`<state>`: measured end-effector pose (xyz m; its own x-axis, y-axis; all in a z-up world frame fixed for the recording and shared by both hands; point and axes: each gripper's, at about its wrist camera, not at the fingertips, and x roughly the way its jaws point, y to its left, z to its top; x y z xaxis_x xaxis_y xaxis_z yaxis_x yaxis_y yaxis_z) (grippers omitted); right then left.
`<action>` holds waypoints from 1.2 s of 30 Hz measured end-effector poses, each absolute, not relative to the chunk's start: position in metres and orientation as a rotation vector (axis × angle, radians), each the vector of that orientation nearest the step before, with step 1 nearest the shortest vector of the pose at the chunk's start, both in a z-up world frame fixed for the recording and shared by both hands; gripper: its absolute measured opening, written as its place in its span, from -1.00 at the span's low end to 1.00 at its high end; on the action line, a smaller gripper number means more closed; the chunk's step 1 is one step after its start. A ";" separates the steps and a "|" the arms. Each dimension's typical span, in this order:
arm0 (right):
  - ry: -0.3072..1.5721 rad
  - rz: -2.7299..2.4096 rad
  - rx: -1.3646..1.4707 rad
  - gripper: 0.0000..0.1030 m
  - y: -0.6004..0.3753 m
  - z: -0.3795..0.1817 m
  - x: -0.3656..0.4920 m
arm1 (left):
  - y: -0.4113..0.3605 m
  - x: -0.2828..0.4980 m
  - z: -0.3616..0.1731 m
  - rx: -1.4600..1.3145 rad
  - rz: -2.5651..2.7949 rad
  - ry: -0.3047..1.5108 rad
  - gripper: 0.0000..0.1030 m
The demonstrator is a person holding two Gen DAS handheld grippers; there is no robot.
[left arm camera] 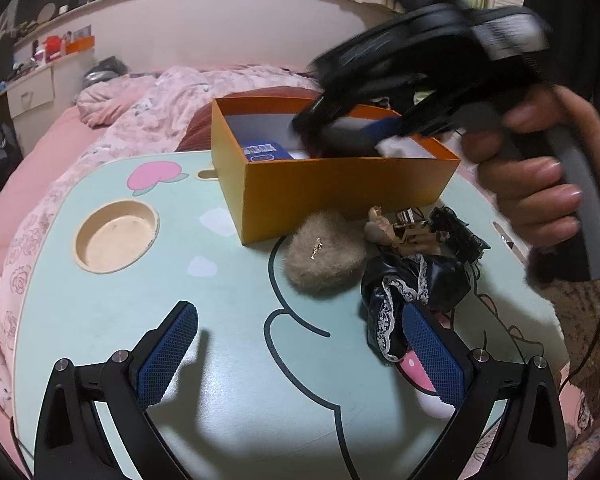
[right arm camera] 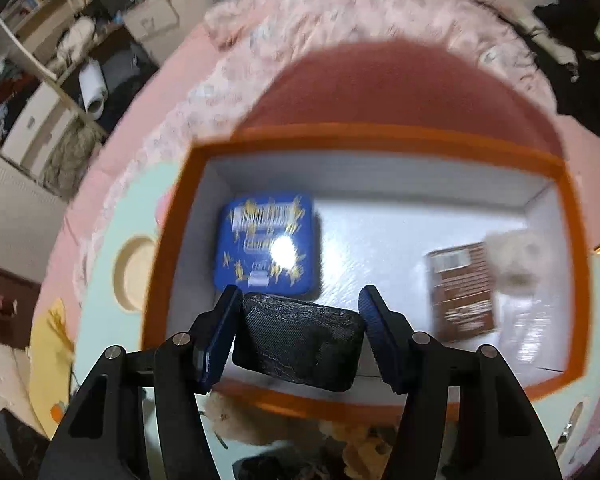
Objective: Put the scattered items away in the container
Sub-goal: 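Reach the right gripper into the box and grasp the black sponge, then carry the black sponge out and set it on the table with the right gripper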
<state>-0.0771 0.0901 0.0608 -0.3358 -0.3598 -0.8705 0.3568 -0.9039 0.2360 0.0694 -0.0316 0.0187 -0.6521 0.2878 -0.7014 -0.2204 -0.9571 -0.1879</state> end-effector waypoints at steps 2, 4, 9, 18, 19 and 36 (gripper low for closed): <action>-0.062 -2.304 1.369 0.18 0.109 0.079 -0.066 | -0.033 0.069 0.019 -1.129 2.626 -0.132 0.99; -0.097 -2.310 1.277 0.18 0.122 0.091 -0.053 | -0.034 0.070 0.021 -1.123 2.628 -0.142 0.99; -0.079 -2.303 1.213 0.18 0.148 0.085 -0.010 | -0.041 0.070 0.024 -1.105 2.645 -0.187 0.99; 0.041 -2.341 1.209 0.19 0.209 0.061 0.060 | -0.058 0.066 0.035 -1.063 2.685 -0.271 0.99; 0.078 -2.343 1.221 0.19 0.211 0.057 0.065 | -0.059 0.065 0.038 -1.052 2.693 -0.262 0.99; 0.039 -2.548 1.051 0.46 0.218 0.040 0.077 | -0.029 -0.003 0.095 -1.024 2.574 -0.271 0.92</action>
